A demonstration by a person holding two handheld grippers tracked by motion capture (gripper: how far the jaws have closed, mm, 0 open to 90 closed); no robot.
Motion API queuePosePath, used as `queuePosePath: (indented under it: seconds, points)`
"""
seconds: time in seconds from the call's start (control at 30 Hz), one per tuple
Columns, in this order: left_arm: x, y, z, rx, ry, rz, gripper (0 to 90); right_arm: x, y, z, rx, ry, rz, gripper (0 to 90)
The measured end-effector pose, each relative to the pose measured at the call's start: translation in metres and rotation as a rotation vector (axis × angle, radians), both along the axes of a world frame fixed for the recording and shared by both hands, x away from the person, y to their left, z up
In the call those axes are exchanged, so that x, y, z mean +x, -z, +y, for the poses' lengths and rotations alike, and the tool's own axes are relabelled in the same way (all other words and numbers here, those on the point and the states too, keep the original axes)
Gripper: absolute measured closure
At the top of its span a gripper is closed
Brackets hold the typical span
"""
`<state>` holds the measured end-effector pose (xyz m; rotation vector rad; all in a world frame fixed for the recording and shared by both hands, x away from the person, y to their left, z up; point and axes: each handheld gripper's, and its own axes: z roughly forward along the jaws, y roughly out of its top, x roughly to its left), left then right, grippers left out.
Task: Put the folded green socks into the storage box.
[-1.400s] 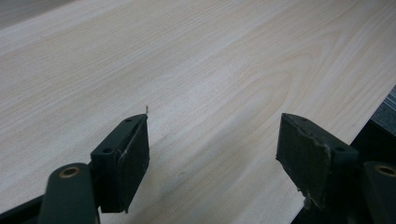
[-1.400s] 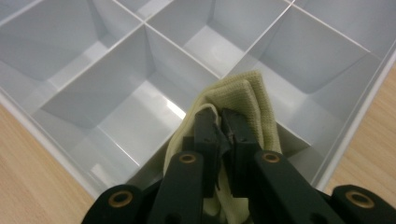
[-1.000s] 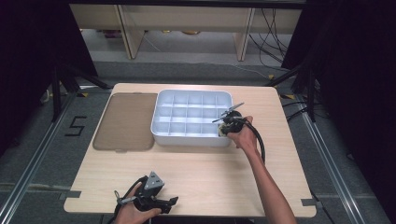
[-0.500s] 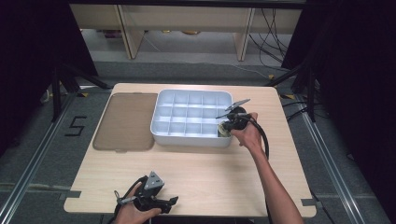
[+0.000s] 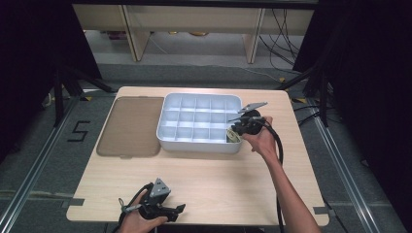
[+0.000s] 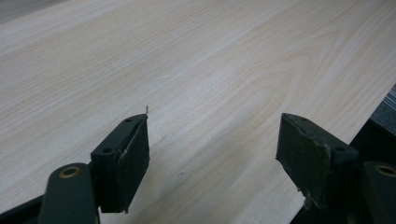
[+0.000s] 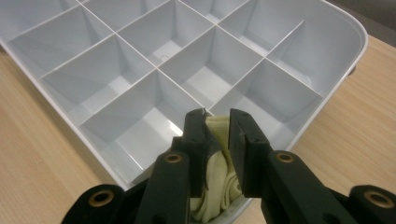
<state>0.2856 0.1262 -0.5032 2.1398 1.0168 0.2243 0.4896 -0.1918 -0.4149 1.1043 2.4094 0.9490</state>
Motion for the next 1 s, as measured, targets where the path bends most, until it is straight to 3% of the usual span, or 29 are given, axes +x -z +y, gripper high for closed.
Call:
queuePosePath:
  seconds: [0.03, 0.13, 0.23, 0.37, 0.53, 0.63, 0.83, 1.0]
  points:
    - [0.001, 0.0, 0.0, 0.012, -0.003, -0.003, 25.0, -0.001, 0.0, -0.001, 0.002, -0.009, -0.01, 76.4]
    - [0.0, 0.0, 0.0, -0.006, -0.004, 0.0, 25.0, -0.005, -0.001, -0.003, 0.033, -0.006, -0.033, 76.0]
    - [0.001, 0.0, 0.001, 0.016, 0.016, -0.005, 25.0, -0.008, -0.003, -0.004, 0.029, -0.01, -0.015, 75.6]
    - [0.001, 0.0, 0.001, 0.011, 0.009, -0.005, 25.0, -0.013, -0.004, -0.005, 0.051, -0.016, -0.038, 74.1]
    - [0.001, 0.0, 0.002, 0.01, 0.0, -0.003, 25.0, -0.018, -0.005, -0.007, 0.055, -0.022, -0.035, 72.2]
    - [0.001, 0.001, 0.001, 0.01, -0.006, -0.005, 25.0, -0.023, -0.004, -0.006, 0.086, -0.011, -0.035, 70.7]
    - [0.002, 0.001, 0.001, 0.019, -0.002, -0.008, 25.0, -0.028, -0.005, -0.007, 0.084, -0.05, -0.056, 62.1]
    - [0.002, 0.001, 0.001, 0.017, -0.011, -0.004, 25.0, -0.033, -0.002, -0.007, 0.107, -0.025, -0.063, 55.0]
